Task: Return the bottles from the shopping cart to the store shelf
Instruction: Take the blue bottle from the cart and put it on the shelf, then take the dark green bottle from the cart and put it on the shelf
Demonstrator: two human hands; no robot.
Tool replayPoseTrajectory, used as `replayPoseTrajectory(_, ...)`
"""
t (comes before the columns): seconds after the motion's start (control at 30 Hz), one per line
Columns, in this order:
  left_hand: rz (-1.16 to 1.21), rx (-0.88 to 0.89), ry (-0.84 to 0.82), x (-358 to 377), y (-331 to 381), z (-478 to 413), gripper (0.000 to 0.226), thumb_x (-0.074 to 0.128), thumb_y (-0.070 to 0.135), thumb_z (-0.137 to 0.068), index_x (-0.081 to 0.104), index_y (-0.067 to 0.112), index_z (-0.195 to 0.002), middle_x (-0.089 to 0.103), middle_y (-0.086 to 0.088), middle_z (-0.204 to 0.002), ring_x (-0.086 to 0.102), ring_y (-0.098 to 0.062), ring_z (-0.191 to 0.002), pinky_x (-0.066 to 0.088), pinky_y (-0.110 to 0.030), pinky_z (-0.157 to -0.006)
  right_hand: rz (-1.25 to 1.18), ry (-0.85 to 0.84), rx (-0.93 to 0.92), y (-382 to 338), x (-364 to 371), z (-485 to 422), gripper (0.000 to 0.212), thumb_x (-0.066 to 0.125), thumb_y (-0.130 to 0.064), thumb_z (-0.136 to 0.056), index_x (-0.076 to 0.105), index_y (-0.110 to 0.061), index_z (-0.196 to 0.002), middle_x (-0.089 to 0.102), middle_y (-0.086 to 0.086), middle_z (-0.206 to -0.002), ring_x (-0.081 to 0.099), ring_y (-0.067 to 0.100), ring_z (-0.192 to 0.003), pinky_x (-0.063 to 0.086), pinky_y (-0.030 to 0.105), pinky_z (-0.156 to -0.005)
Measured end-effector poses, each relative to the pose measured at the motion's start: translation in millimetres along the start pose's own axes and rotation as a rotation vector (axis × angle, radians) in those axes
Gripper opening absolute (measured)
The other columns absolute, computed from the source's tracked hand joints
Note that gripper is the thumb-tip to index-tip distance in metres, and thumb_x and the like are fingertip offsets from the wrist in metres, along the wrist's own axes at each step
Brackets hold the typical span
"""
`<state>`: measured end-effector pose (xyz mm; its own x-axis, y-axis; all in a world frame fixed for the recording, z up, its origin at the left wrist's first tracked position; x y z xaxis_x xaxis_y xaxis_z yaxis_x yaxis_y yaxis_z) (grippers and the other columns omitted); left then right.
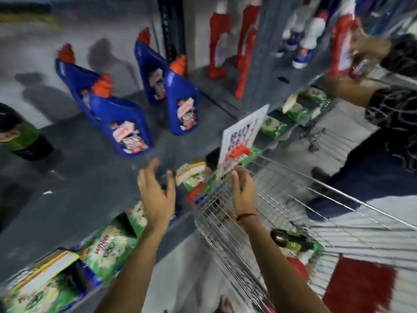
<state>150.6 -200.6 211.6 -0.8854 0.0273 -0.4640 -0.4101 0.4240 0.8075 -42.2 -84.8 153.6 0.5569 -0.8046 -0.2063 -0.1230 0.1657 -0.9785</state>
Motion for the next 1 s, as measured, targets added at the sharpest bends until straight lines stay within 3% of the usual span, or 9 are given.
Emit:
replayPoseTrajectory(0.1,-0.079,0.045,-0.323,69,14,45,0.046,0.044,0.035,-0.084,0.050,0.006,-0.119,0.057,-0.020,-0.111,0.050,-0.035,-0.106,0.039,-0.041,-0.094,0.095,0.098,0.185,63,-67,21,0.043,0.042,-0.048,-0.090,0.055,-0.011,-0.108,0.061,0.007,-0.100,0.060,0.025,-0.092,0.048,0.024,-0.073)
replayPoseTrajectory(0.2,-0.131,0.110,-0.648,135,32,87,0.042,0.049,0.032,-0.083,0.054,0.007,-0.117,0.061,-0.019,-0.112,0.056,-0.035,-0.106,0.037,-0.034,-0.091,0.207,0.167,0.350,117,-125,44,0.056,0.037,-0.056,-0.088,0.055,-0.006,-0.105,0.061,0.015,-0.098,0.058,0.031,-0.091,0.038,0.026,-0.071)
replayPoseTrajectory(0.27,-0.139,0.101,-0.858,180,37,114,0.040,0.055,0.024,-0.084,0.053,0.007,-0.119,0.058,-0.018,-0.117,0.055,-0.033,-0.107,0.040,-0.035,-0.090,0.271,0.178,0.462,151,-155,58,0.054,0.040,-0.048,-0.088,0.056,0.001,-0.105,0.062,0.026,-0.100,0.058,0.033,-0.090,0.030,0.025,-0.067)
replayPoseTrajectory(0.3,-0.152,0.107,-0.952,201,39,127,0.041,0.056,0.023,-0.084,0.051,0.008,-0.121,0.055,-0.016,-0.120,0.054,-0.032,-0.109,0.044,-0.036,-0.091,0.284,0.181,0.521,168,-168,64,0.049,0.042,-0.042,-0.091,0.055,0.002,-0.108,0.062,0.029,-0.104,0.059,0.036,-0.094,0.033,0.027,-0.069)
replayPoseTrajectory(0.4,-0.188,0.137,-1.160,264,39,167,0.042,0.056,0.023,-0.084,0.049,0.007,-0.123,0.050,-0.016,-0.124,0.049,-0.031,-0.115,0.045,-0.042,-0.095,0.299,0.222,0.671,218,-203,72,0.057,0.039,-0.051,-0.089,0.053,0.000,-0.111,0.064,0.030,-0.104,0.060,0.041,-0.098,0.045,0.039,-0.078)
replayPoseTrajectory(0.53,-0.295,0.149,-1.323,336,23,211,0.050,0.061,0.020,-0.084,0.043,0.005,-0.128,0.046,-0.016,-0.132,0.042,-0.032,-0.124,0.040,-0.043,-0.100,0.302,0.282,0.826,265,-237,61,0.037,0.048,-0.023,-0.094,0.051,0.008,-0.113,0.064,0.029,-0.108,0.059,0.041,-0.102,0.043,0.040,-0.079)
replayPoseTrajectory(0.67,-0.381,0.202,-1.373,397,-12,253,0.066,0.070,0.021,-0.075,0.040,0.009,-0.133,0.047,-0.018,-0.130,0.046,-0.037,-0.118,0.045,-0.046,-0.093,0.209,0.399,0.918,321,-256,46,0.044,0.045,-0.030,-0.094,0.051,0.006,-0.119,0.062,0.027,-0.115,0.055,0.039,-0.110,0.041,0.035,-0.081)
replayPoseTrajectory(0.8,-0.507,0.340,-1.412,435,-43,287,0.077,0.073,0.026,-0.072,0.033,0.013,-0.136,0.042,-0.014,-0.134,0.044,-0.032,-0.119,0.043,-0.045,-0.096,0.097,0.538,0.989,366,-268,32,0.052,0.044,-0.038,-0.093,0.048,0.003,-0.124,0.054,0.024,-0.128,0.048,0.036,-0.121,0.039,0.035,-0.095)
replayPoseTrajectory(1.0,-0.515,0.155,-1.473,471,-70,292,0.085,0.081,0.015,-0.059,0.037,0.013,-0.132,0.048,-0.014,-0.129,0.044,-0.031,-0.119,0.043,-0.044,-0.099,-0.163,0.680,1.019,410,-268,16,0.048,0.065,-0.043,-0.079,0.059,-0.003,-0.105,0.063,0.018,-0.109,0.059,0.031,-0.104,0.046,0.039,-0.093)
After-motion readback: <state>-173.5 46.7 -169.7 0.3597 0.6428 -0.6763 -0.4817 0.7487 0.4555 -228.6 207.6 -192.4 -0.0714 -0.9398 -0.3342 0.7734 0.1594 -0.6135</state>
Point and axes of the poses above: each hand's wrist, its own z-axis away from the middle knuckle, its own x-axis out of the palm, y = z × x, the point moved 5 cm from there along -z, towards the middle knuckle
